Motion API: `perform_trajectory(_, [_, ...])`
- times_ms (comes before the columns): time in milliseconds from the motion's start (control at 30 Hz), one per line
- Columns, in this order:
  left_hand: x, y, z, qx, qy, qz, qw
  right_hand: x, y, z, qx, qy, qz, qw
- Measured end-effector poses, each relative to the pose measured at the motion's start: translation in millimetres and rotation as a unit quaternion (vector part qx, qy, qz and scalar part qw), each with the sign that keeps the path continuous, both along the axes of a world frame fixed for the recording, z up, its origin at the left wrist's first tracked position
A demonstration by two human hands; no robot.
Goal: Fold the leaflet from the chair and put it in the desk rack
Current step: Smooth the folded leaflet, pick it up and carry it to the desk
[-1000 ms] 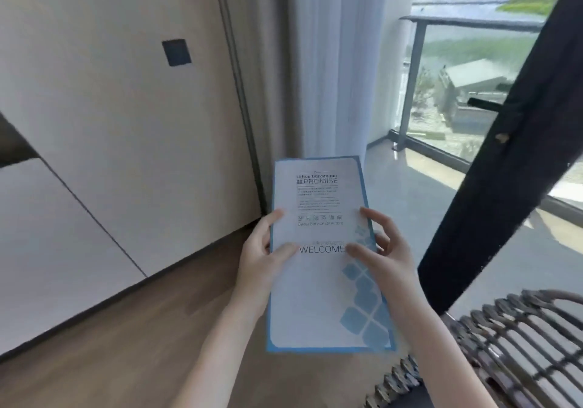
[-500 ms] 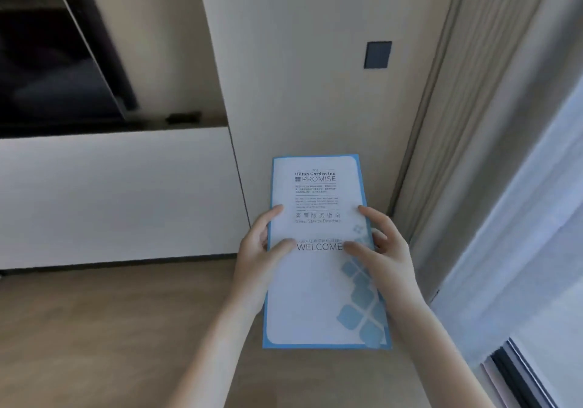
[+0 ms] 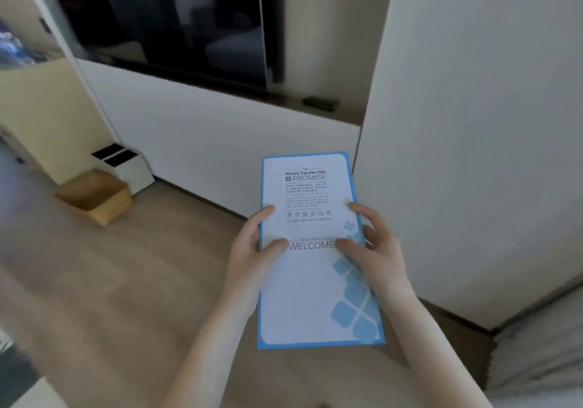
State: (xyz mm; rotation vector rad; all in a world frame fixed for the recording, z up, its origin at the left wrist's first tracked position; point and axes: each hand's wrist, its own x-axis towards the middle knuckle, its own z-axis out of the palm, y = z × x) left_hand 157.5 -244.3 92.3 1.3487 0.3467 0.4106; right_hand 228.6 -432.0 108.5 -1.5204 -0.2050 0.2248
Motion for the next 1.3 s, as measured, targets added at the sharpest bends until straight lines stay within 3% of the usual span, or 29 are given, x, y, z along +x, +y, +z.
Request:
perform_trajectory(267, [-17, 62, -8, 0.005, 0.019, 0.24, 0.971, 67, 120, -6, -0.015, 0.006, 0.242, 0.97])
perform_trajectory(667, [-127, 199, -43, -0.021, 0.072, 0.524, 0.848, -1, 360, -47, -0.011, 0.054, 0.497, 0.866])
perform_trajectory(833, [-167, 306, -45, -0.017, 0.046, 0.557, 0.829, -40, 487, -50, -0.004, 0.041, 0.541, 0.84])
perform_trajectory(1067, [-195, 469, -21, -0.012, 0.037, 0.547, 0.836, -64, 650, -34, -0.004, 0.034, 0.548, 0.836])
perform_trajectory(1300, [-189, 628, -39, -0.028, 0.055, 0.552, 0.831, -60, 810, -47, -0.02, 0.038, 0.541, 0.84])
